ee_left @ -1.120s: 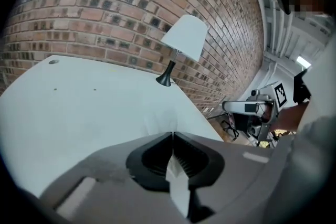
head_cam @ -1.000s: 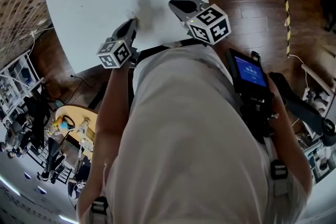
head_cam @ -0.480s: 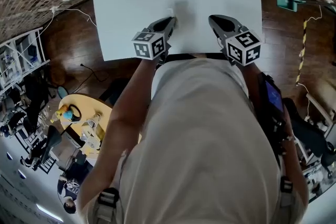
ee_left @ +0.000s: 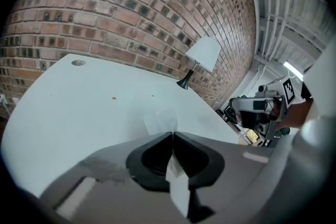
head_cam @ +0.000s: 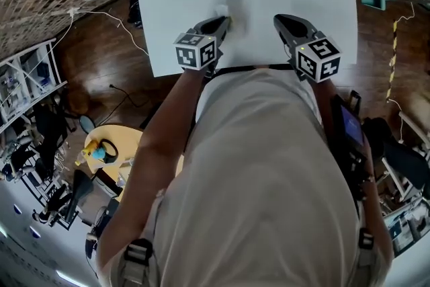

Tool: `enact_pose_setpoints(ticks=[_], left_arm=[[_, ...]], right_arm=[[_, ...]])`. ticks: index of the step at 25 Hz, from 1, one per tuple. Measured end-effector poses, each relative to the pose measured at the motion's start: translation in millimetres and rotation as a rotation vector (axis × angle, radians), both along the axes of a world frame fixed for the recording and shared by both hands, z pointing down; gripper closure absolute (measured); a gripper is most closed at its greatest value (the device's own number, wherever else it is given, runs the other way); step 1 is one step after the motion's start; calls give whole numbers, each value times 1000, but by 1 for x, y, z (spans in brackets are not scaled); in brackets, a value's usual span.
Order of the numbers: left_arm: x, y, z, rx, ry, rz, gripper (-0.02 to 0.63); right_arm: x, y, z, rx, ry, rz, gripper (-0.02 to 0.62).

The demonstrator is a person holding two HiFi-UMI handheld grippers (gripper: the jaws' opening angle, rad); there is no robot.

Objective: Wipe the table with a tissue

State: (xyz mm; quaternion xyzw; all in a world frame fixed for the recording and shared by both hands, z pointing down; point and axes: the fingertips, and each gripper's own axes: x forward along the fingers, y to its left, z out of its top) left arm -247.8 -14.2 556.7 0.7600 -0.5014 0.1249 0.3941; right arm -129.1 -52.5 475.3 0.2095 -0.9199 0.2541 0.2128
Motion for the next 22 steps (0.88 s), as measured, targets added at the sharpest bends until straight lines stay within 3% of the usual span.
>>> enact_pose_setpoints(ticks=[7,15,20,22], left_arm=[[-12,-16,4,18,-28,-10,589],[-78,-55,9,-12,-194,-135,589],[-119,-82,10,-2,-270,-159,589],[-127,-93,12,-8,-300,-127,589]], right_arm=[[3,7,2,-14,12,31,588],[17,3,10,-58,14,9,588],[11,-18,9,-35,7,-10,588],[10,-26,11,-37,2,-9,588]])
